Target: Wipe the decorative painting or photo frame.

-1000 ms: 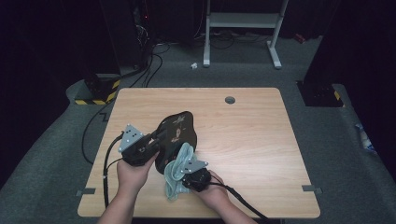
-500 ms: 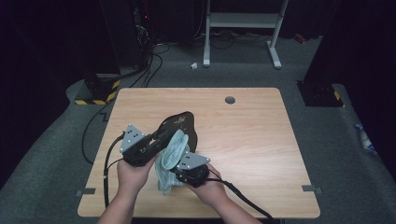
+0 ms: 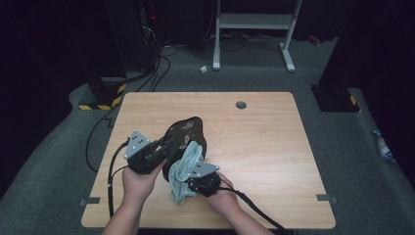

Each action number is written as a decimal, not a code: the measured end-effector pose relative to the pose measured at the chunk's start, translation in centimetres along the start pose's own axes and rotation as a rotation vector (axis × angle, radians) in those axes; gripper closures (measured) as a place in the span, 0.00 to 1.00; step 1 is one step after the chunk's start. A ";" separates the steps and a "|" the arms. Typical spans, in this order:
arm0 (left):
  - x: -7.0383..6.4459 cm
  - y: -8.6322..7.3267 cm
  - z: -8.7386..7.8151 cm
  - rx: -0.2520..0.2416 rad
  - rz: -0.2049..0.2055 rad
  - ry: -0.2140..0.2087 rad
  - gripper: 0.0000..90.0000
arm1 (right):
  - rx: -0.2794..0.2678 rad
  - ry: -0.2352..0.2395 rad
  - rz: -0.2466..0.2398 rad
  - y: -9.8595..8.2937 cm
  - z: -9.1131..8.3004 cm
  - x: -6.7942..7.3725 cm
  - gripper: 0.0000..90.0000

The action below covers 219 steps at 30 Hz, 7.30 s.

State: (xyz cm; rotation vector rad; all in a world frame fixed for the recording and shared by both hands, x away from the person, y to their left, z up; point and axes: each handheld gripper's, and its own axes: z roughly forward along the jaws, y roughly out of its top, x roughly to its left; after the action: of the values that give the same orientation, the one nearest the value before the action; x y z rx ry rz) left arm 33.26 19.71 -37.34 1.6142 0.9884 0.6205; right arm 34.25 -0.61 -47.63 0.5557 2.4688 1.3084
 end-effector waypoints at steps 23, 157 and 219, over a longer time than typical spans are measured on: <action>-0.1 -0.1 -0.1 -0.002 0.020 0.013 0.85 | 0.110 0.001 0.045 -3.8 2.0 -1.1 0.83; 0.9 -12.0 0.2 0.001 0.005 -0.102 0.88 | -0.280 -0.140 -0.014 16.2 -5.1 -2.0 0.82; 1.1 -12.3 -0.3 -0.006 0.002 -0.111 0.88 | -0.069 -0.312 0.271 3.9 -0.5 -11.9 0.84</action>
State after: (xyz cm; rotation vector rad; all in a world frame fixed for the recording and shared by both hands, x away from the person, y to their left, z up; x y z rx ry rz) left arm 30.10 21.51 -49.17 1.6263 0.9028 0.5284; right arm 45.32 -4.50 -43.18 1.0214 2.1404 1.2813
